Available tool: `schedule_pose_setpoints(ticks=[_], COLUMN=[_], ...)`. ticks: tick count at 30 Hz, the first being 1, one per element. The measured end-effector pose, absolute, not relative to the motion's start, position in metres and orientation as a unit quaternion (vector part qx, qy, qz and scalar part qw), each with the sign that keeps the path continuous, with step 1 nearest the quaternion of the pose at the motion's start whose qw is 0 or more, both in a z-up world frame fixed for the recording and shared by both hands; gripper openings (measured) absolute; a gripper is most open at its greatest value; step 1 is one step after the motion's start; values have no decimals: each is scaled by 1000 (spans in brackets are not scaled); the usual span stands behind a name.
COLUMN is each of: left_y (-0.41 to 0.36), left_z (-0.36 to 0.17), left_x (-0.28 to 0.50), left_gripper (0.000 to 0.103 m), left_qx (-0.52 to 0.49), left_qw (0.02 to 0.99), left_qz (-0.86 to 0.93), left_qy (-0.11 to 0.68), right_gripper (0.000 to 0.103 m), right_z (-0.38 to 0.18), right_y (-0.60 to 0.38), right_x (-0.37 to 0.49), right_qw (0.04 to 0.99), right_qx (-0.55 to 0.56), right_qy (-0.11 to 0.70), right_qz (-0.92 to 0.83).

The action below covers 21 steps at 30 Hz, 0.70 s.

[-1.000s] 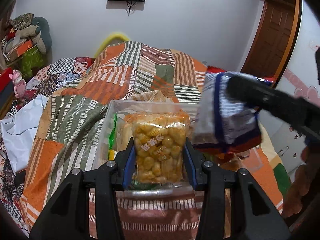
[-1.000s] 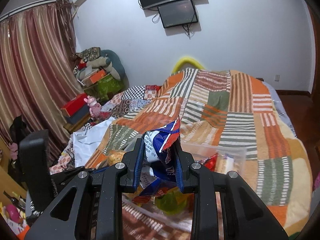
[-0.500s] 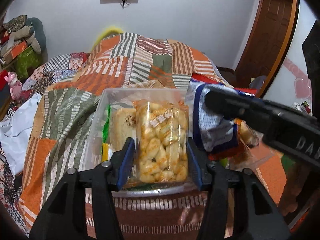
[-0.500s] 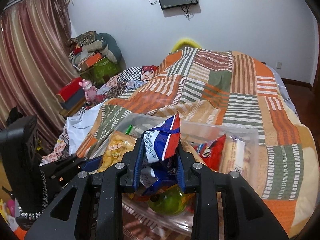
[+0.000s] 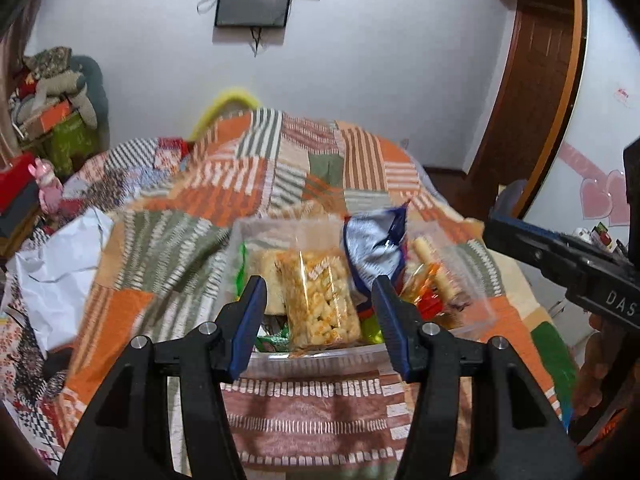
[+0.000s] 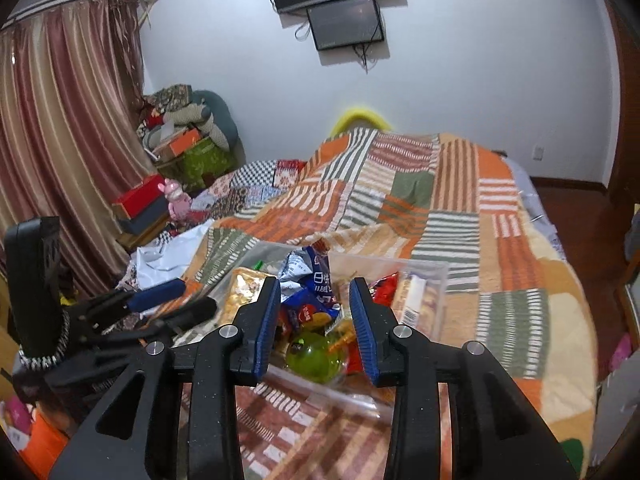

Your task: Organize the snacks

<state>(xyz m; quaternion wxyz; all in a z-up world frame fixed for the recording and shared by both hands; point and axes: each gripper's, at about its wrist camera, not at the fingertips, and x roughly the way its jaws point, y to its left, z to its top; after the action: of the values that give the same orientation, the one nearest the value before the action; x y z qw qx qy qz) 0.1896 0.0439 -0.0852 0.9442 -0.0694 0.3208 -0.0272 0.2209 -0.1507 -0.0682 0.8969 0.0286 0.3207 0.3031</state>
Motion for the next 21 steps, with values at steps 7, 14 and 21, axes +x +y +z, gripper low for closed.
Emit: schedule_pose_setpoints(ticks=[7,14,21], left_y=[39,32,24], left_z=[-34,1,13], left_x=[142,100,77], left_gripper=[59,76,99], left_qx=[-59,-56,-47], left_qw=[965,979,985], left_qz=[-14,-14,-6], left_qy=[255,195,167], right_gripper=[33,67,81], right_z=[-27,-3,-2], right_y=[-178,-189,-187], right_x=[180,139,127], right_qw=[912,935,944], right_qx=[50,47,35], right_qy=[265,217,210], right_qz=[310,276,252])
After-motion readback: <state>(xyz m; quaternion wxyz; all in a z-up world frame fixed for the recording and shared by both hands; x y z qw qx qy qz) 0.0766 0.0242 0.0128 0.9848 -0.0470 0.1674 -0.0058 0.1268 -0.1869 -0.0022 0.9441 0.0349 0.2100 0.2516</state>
